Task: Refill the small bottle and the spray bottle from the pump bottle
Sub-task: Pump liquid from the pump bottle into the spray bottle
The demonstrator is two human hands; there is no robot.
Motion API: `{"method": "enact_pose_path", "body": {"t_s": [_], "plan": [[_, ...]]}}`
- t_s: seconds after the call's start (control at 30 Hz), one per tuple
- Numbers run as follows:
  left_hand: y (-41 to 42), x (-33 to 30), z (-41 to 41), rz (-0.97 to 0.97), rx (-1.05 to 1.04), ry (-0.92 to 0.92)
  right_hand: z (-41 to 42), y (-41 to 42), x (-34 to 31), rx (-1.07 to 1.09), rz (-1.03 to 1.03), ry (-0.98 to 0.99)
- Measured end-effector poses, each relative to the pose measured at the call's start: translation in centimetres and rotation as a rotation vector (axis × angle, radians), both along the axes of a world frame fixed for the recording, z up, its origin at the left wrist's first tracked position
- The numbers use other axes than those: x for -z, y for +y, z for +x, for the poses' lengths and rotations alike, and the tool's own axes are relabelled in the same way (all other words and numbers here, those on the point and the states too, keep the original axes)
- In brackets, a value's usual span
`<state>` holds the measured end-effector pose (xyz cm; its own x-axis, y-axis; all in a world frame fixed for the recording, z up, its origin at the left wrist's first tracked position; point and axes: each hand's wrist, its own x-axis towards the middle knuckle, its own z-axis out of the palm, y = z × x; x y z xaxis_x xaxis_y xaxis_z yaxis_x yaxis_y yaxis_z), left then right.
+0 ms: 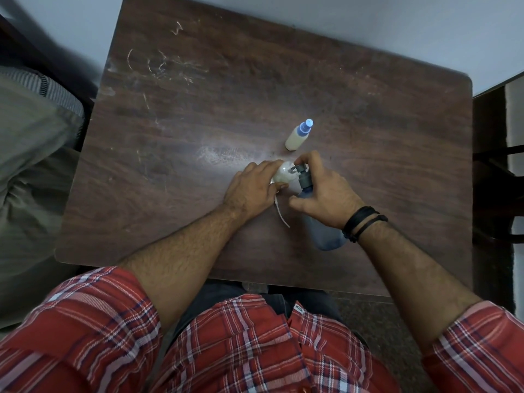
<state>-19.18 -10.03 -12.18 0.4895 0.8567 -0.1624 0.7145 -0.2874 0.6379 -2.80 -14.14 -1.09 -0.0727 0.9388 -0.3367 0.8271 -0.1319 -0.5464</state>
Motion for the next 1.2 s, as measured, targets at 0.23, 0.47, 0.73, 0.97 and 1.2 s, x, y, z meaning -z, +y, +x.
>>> {"method": "enact_pose_path", "body": {"t_s": [0.23,0.47,0.73,0.97,1.2], "plan": [[-0.11,0.16,0.09,-0.007,-0.011,-0.012,-0.19,0.06,-0.46,0.008,0.029,-0.022],[0.14,0.18,-0.06,-0.004,-0.012,-0.020,-0.23,0.07,-0.66,0.003,0.033,-0.043],[0.02,0.34,0.01,-0.003,-0.002,-0.004,0.01,0.20,-0.22,0.002,-0.001,-0.034],[0.05,0.18,0.04,-0.016,-0.015,-0.014,-0.25,0.36,-0.51,-0.022,0.012,-0.060],[0.09,0.23,0.03,-0.018,-0.009,-0.014,-0.22,0.31,-0.51,-0.028,0.017,-0.065]]}}
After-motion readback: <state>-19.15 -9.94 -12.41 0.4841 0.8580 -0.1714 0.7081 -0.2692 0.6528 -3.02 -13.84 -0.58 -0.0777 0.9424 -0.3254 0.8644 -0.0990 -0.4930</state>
